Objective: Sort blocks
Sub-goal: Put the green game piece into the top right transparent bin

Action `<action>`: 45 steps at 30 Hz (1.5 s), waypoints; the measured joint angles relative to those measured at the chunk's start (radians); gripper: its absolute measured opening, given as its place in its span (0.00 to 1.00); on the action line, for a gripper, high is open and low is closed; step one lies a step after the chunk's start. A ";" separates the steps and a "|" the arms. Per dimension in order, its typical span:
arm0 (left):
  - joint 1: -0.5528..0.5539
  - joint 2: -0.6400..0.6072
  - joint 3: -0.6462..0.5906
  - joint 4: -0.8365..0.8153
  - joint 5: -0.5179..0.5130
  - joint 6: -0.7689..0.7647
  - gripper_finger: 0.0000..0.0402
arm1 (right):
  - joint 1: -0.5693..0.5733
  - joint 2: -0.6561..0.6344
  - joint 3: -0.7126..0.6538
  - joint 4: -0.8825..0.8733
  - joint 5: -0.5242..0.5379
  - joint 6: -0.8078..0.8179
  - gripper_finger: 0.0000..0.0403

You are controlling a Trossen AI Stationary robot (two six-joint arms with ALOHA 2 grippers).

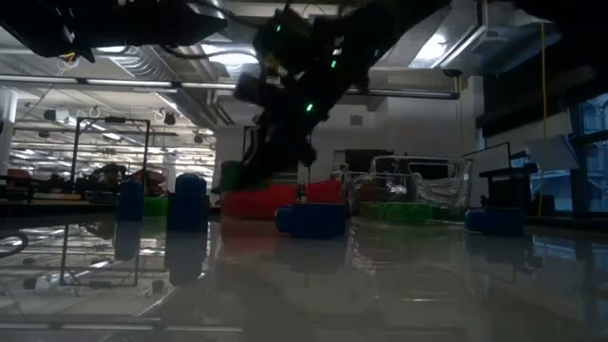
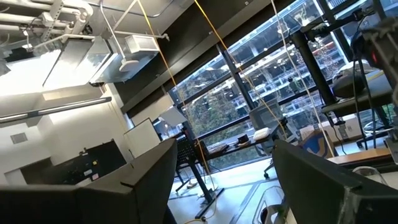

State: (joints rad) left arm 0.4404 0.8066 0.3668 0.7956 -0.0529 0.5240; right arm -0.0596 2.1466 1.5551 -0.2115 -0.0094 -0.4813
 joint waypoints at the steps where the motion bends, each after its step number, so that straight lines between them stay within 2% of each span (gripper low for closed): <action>1: 0.000 0.000 0.000 0.000 0.000 0.000 0.63 | 0.007 -0.018 0.000 -0.031 0.017 -0.001 0.34; 14: 0.000 0.000 0.000 -0.003 0.000 -0.001 0.63 | 0.027 -0.296 0.001 -0.424 0.251 0.004 0.34; 21: 0.000 0.000 0.000 -0.003 0.000 0.000 0.63 | 0.024 -0.443 0.001 -0.646 0.420 0.061 0.34; 29: 0.000 0.000 0.000 -0.009 0.000 -0.003 0.63 | -0.056 -0.494 -0.001 -0.891 0.518 0.162 0.34; 34: 0.000 0.000 0.000 -0.009 0.000 -0.001 0.63 | -0.163 -0.506 -0.104 -0.863 0.479 0.163 0.34; 40: 0.000 0.000 0.000 -0.009 0.000 0.000 0.63 | -0.310 -0.516 -0.241 -0.727 0.411 0.159 0.35; 45: 0.000 0.000 0.000 -0.007 0.000 0.004 0.63 | -0.370 -0.510 -0.268 -0.681 0.348 0.189 0.46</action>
State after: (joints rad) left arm 0.4404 0.8066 0.3668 0.7884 -0.0532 0.5282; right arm -0.4297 1.6367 1.2869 -0.8921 0.3381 -0.2927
